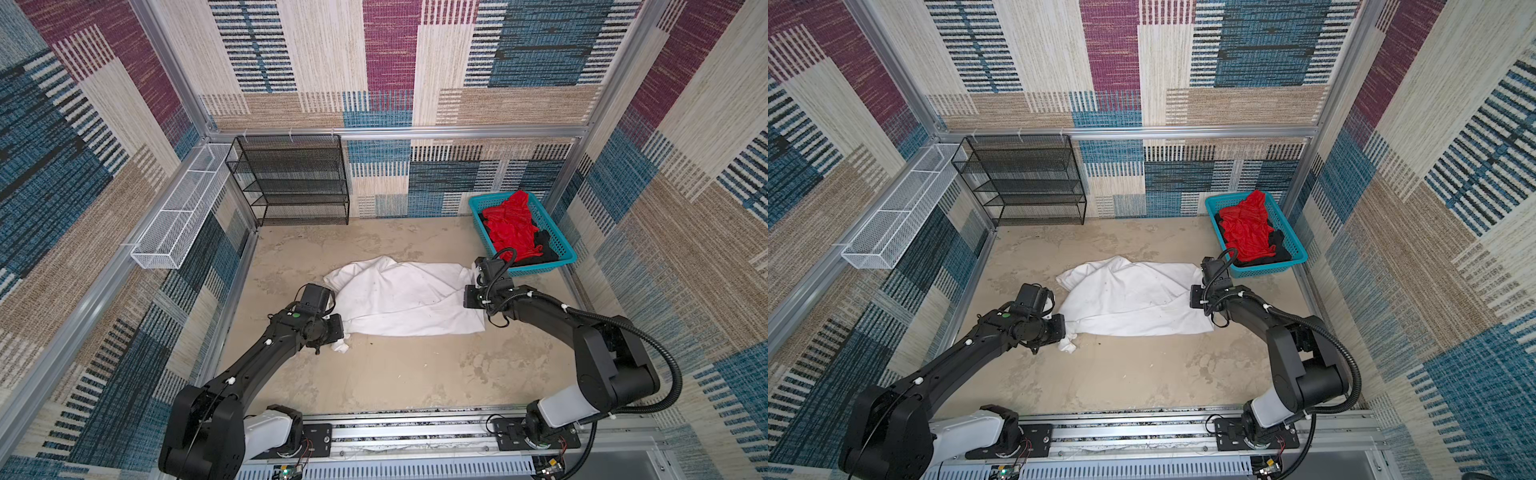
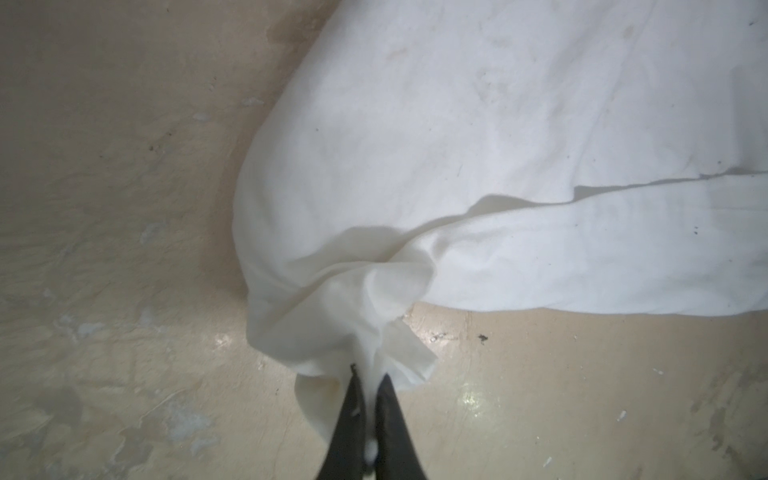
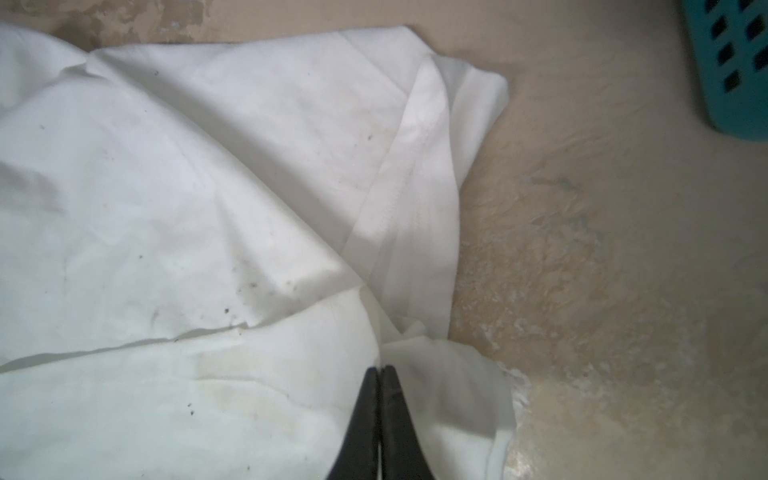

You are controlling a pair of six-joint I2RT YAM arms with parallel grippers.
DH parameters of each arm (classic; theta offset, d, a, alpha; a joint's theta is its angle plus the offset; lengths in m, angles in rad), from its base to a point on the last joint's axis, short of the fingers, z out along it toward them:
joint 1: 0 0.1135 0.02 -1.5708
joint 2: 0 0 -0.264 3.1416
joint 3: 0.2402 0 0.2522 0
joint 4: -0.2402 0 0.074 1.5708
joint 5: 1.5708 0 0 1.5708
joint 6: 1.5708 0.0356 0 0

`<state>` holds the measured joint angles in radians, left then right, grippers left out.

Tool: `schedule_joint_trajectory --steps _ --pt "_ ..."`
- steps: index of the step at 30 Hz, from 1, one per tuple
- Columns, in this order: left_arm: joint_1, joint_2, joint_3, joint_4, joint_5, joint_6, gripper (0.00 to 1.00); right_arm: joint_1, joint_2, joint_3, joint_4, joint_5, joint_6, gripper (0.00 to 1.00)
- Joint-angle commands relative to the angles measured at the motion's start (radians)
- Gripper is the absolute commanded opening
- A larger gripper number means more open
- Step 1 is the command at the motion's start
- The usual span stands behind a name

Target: Fold and stack the t-shirts

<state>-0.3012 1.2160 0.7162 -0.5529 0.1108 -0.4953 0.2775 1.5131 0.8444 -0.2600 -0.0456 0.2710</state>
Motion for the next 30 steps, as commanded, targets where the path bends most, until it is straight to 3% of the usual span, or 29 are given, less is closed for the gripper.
schedule_joint_trajectory --steps 1,6,13,20,25,30 --pt "0.001 -0.009 0.002 0.018 0.007 -0.019 0.0 0.0 -0.049 0.014 -0.013 -0.035 -0.006 0.0" --pt "0.001 -0.002 0.03 0.002 -0.005 0.008 0.0 0.0 -0.175 0.051 -0.047 -0.086 0.012 0.0" --pt "0.001 0.001 0.082 -0.027 -0.037 0.038 0.0 -0.009 -0.371 0.136 -0.128 0.025 0.046 0.0" --pt "0.005 -0.084 0.144 -0.114 -0.237 0.056 0.0 -0.014 -0.513 0.168 -0.136 0.078 0.047 0.0" --pt "0.015 -0.145 0.251 -0.145 -0.303 0.122 0.0 -0.02 -0.53 0.19 -0.143 0.081 0.023 0.0" --pt "0.015 -0.138 0.371 -0.154 -0.24 0.202 0.0 -0.021 -0.567 0.218 -0.175 0.095 0.033 0.0"
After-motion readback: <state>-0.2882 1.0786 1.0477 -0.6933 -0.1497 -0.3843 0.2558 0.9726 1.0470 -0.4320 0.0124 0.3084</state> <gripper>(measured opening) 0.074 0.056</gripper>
